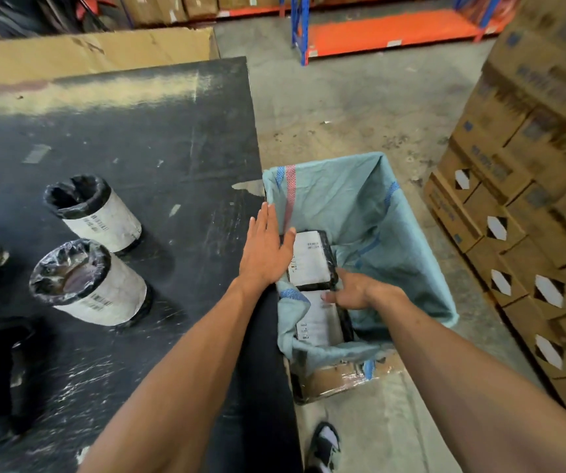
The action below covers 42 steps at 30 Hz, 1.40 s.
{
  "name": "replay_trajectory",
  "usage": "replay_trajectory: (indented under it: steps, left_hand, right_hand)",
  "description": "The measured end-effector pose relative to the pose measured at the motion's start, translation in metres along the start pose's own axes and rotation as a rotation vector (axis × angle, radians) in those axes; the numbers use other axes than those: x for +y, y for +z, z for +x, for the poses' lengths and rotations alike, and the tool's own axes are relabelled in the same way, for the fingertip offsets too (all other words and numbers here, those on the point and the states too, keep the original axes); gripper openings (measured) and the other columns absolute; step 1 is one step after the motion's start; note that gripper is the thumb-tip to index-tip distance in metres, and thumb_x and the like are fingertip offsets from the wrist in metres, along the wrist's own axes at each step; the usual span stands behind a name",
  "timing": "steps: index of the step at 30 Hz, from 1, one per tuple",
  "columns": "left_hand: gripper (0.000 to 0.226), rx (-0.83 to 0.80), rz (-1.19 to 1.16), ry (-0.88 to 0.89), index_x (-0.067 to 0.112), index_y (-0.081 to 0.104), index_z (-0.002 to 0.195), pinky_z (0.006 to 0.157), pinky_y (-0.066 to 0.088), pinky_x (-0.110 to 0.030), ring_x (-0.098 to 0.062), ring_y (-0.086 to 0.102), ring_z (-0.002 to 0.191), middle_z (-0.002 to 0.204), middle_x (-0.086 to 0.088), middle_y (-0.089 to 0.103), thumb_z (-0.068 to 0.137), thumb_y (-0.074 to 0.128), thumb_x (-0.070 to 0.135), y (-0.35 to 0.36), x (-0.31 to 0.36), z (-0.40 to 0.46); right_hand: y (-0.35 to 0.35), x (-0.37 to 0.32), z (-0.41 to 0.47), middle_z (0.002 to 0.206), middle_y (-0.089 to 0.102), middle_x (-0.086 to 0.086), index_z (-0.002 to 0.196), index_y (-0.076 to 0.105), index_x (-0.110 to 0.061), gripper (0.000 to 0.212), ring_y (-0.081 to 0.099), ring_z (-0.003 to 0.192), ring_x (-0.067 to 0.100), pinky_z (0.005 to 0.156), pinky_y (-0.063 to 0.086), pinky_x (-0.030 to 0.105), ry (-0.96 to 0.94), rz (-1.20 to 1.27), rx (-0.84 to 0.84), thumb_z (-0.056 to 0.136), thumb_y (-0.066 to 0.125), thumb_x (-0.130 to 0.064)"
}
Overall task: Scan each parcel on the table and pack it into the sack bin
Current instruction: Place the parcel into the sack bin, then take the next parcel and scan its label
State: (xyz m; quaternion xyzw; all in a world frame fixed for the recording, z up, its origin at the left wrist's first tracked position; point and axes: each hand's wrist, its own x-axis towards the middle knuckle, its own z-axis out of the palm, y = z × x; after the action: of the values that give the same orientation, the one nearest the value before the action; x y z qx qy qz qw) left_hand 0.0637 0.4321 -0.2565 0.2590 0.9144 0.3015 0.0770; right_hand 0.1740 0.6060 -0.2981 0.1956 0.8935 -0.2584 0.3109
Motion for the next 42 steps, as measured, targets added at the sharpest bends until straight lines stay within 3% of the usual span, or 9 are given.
replay_trajectory:
  steps: [2, 4, 7, 13, 23, 29, 35, 38, 42]
  left_hand:
    - [0.051, 0.084, -0.175, 0.006, 0.01, 0.037, 0.153, 0.121, 0.027, -0.045, -0.026, 0.035, 0.145, 0.156, -0.008, 0.041, 0.106, 0.041, 0.031, -0.005, 0.001, -0.009]
    - [0.033, 0.136, -0.284, 0.004, 0.015, 0.052, 0.134, 0.102, 0.045, -0.041, -0.025, 0.055, 0.121, 0.133, -0.002, 0.057, 0.105, 0.044, 0.028, -0.012, 0.003, -0.017]
    - [0.032, 0.037, -0.159, -0.004, 0.012, 0.055, 0.129, 0.091, 0.046, -0.035, -0.027, 0.059, 0.115, 0.132, -0.008, 0.055, 0.104, 0.047, 0.03, -0.033, 0.002, -0.02]
    - [0.053, -0.11, 0.346, 0.105, 0.003, 0.052, 0.135, 0.104, 0.039, -0.04, -0.036, 0.051, 0.125, 0.135, -0.018, 0.052, 0.097, 0.057, 0.04, -0.1, -0.005, -0.02]
    - [0.06, 0.003, 0.371, 0.198, 0.0, 0.056, 0.127, 0.098, 0.045, -0.044, -0.036, 0.055, 0.119, 0.131, -0.019, 0.055, 0.094, 0.056, 0.05, -0.247, -0.043, -0.033]
    - [0.057, 0.082, 0.357, 0.113, -0.002, 0.058, 0.121, 0.095, 0.047, -0.042, -0.037, 0.056, 0.116, 0.129, -0.021, 0.057, 0.094, 0.055, 0.048, -0.332, -0.108, -0.048]
    - [0.061, 0.153, 0.322, -0.075, -0.004, 0.057, 0.124, 0.095, 0.047, -0.043, -0.039, 0.056, 0.118, 0.132, -0.024, 0.056, 0.096, 0.054, 0.05, -0.391, -0.193, -0.073]
    - [0.067, 0.188, 0.338, -0.173, -0.002, 0.053, 0.134, 0.101, 0.046, -0.044, -0.038, 0.054, 0.124, 0.136, -0.023, 0.055, 0.095, 0.056, 0.052, -0.411, -0.237, -0.091]
    - [0.061, 0.238, 0.359, -0.296, -0.004, 0.053, 0.131, 0.1, 0.045, -0.045, -0.04, 0.052, 0.124, 0.135, -0.024, 0.053, 0.097, 0.055, 0.047, -0.429, -0.284, -0.119]
  right_hand:
    - [-0.005, 0.002, -0.013, 0.168, 0.038, 0.01, 0.164, 0.029, -0.016, 0.074, 0.037, 0.154, 0.03, 0.12, 0.032, 0.034, 0.024, -0.013, 0.028, 0.104, 0.062, -0.045]
    - [-0.013, -0.002, -0.026, 0.169, 0.035, 0.012, 0.165, 0.027, -0.012, 0.078, 0.035, 0.155, 0.031, 0.122, 0.031, 0.036, 0.059, -0.018, 0.073, 0.105, 0.059, -0.048]
    - [-0.029, -0.009, -0.044, 0.167, 0.039, 0.013, 0.162, 0.033, -0.011, 0.077, 0.039, 0.152, 0.032, 0.12, 0.034, 0.038, 0.123, -0.027, 0.15, 0.103, 0.057, -0.055]
    - [-0.04, -0.06, -0.082, 0.157, 0.052, 0.013, 0.156, 0.045, -0.012, 0.075, 0.049, 0.144, 0.032, 0.114, 0.04, 0.038, 0.144, 0.054, 0.403, 0.099, 0.06, -0.058]
    - [-0.048, -0.222, -0.152, 0.162, 0.048, 0.011, 0.159, 0.041, -0.01, 0.079, 0.045, 0.148, 0.031, 0.119, 0.037, 0.04, 0.013, 0.086, 0.675, 0.099, 0.062, -0.056]
    - [-0.048, -0.31, -0.16, 0.152, 0.058, 0.013, 0.151, 0.053, -0.008, 0.077, 0.054, 0.139, 0.03, 0.111, 0.044, 0.037, -0.092, 0.045, 0.687, 0.094, 0.066, -0.059]
    - [-0.039, -0.403, -0.165, 0.155, 0.055, 0.011, 0.156, 0.045, -0.009, 0.082, 0.053, 0.141, 0.028, 0.111, 0.042, 0.036, -0.284, -0.029, 0.646, 0.097, 0.061, -0.063]
    - [-0.021, -0.449, -0.164, 0.154, 0.056, 0.009, 0.158, 0.042, -0.013, 0.086, 0.054, 0.139, 0.027, 0.112, 0.044, 0.038, -0.385, -0.01, 0.581, 0.095, 0.061, -0.067]
    - [0.015, -0.499, -0.157, 0.158, 0.05, 0.009, 0.162, 0.036, -0.015, 0.094, 0.051, 0.142, 0.027, 0.113, 0.045, 0.042, -0.45, -0.094, 0.448, 0.092, 0.06, -0.072]
